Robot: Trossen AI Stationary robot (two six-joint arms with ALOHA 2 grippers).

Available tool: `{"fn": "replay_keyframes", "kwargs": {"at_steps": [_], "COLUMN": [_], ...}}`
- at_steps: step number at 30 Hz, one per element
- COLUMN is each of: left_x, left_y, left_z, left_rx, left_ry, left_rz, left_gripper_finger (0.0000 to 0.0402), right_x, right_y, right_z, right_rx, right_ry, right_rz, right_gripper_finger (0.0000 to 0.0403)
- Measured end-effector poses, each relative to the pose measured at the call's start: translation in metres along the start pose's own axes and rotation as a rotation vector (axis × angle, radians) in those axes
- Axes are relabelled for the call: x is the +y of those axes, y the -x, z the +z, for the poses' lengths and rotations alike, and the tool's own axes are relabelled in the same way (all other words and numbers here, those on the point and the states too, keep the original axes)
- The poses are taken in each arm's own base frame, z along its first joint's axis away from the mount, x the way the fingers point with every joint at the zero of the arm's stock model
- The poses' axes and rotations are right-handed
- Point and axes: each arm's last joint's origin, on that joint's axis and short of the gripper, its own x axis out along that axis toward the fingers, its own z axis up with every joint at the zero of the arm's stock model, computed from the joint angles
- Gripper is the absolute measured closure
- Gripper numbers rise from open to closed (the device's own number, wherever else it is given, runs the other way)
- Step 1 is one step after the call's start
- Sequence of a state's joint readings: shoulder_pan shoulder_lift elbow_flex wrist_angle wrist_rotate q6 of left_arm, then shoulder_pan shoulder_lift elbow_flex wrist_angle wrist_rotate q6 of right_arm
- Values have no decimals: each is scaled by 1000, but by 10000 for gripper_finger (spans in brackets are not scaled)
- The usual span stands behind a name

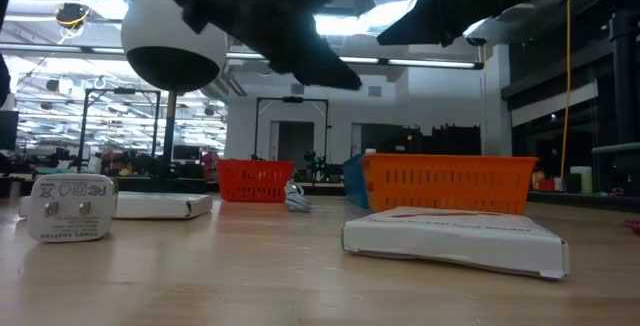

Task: Pick and place items into bin
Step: Put the pink charger cable into the red bin

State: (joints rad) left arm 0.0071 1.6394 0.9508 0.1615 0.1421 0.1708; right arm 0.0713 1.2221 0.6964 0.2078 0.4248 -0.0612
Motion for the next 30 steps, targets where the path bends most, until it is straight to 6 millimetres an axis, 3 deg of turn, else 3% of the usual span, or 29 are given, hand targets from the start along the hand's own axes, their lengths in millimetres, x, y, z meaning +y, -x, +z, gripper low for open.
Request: {"fn": "replay_keyframes", "kwargs": {"at_steps": [8, 17, 21, 30], "left_x": [-7, -14, -14, -15], "left_y": [44, 73, 78, 78], "left_z": [-14, -49, -56, -60], "left_rx": [-145, -245, -249, -257], "left_ry": [9, 12, 95, 48], "left_rz": [82, 124, 137, 146], "left_gripper_finger": [395, 400, 399, 399], "right_x": [3, 9, 16, 32], "right_y": [3, 24, 34, 59], "right_z": [-6, -6, -9, -9], "right_rx": [58, 118, 183, 499], "right_ry": [-34, -185, -246, -388], "right_rz": [12, 60, 87, 43], "right_gripper_finger": [402, 402, 403, 403]}}
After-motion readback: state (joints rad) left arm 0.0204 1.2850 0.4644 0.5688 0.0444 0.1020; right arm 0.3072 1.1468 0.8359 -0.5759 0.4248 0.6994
